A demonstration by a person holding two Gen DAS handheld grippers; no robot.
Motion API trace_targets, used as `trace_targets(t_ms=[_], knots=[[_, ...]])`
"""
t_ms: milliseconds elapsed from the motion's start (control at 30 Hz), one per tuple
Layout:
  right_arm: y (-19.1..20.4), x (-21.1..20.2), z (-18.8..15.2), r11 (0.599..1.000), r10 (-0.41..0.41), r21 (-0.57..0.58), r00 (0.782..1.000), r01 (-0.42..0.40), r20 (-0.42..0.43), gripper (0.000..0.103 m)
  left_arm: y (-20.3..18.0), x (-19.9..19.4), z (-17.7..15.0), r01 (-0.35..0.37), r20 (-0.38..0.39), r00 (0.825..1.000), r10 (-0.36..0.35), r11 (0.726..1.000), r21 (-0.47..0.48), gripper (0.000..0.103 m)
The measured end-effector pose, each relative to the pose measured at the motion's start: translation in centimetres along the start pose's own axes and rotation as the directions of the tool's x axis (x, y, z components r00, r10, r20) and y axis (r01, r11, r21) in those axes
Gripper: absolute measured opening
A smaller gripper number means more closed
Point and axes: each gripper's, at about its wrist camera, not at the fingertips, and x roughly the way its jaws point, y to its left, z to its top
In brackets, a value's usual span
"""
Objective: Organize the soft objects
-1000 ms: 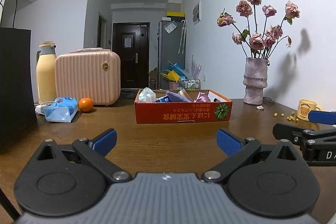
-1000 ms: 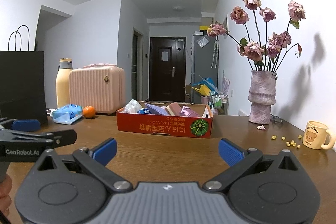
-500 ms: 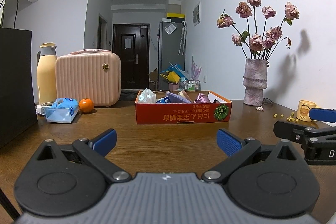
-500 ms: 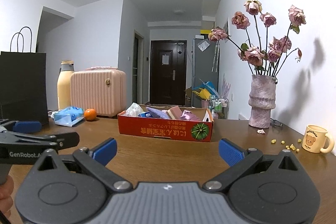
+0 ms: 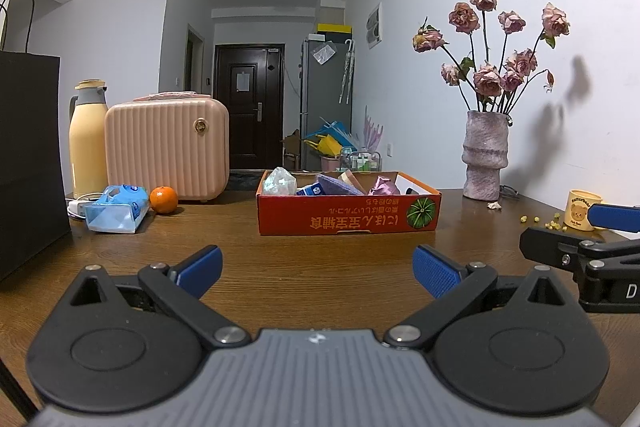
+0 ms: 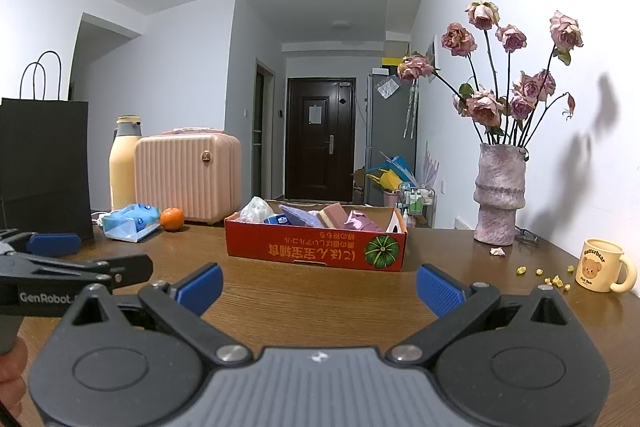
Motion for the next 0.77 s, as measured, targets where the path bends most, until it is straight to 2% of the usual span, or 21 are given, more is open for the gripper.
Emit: trace_targets(t_ms=[767], knots=[[-0.07,0.61,-0.13,1.0,-0.001,0.002,1.0,0.001,-0.011,0.103,-0.15,0.0,-0.06,0.022,0.004,1.0,-0.022,1.0,0.006,0.103]])
